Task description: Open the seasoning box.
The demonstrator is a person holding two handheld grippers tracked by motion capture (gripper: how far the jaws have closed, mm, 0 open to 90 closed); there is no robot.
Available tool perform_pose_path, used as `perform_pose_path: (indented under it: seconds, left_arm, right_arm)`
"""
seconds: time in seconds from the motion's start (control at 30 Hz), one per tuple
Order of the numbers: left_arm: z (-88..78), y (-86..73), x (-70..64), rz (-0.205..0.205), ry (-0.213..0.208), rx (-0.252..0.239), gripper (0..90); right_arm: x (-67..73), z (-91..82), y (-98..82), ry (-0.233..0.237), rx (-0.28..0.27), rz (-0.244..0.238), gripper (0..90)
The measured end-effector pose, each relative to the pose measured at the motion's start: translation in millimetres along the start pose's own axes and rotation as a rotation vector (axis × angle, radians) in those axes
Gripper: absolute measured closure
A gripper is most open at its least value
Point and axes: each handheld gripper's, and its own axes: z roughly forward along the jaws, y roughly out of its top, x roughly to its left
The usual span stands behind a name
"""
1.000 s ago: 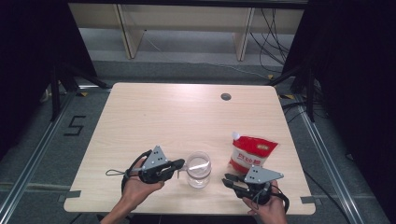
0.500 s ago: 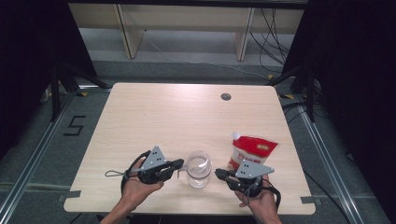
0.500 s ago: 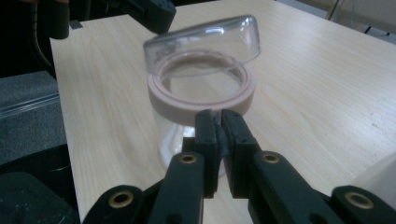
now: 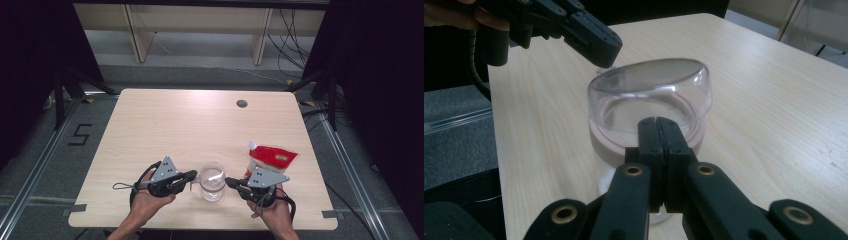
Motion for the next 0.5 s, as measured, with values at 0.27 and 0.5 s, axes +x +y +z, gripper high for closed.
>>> perform_pose_path:
  seconds: [0.27, 0.5]
  left_arm:
    - [-13.0, -13.6, 6.8, 0.006, 0.011, 0.009, 63.4]
    - [-15.5, -4.9, 4.4, -0.001, 0.013, -0.032, 74.0]
  right_arm:
    - [0.7, 1.4, 5.0, -0.008, 0.009, -0.027, 90.0]
    - [-0.2, -2.9, 1.9, -0.016, 0.015, -0.022, 90.0]
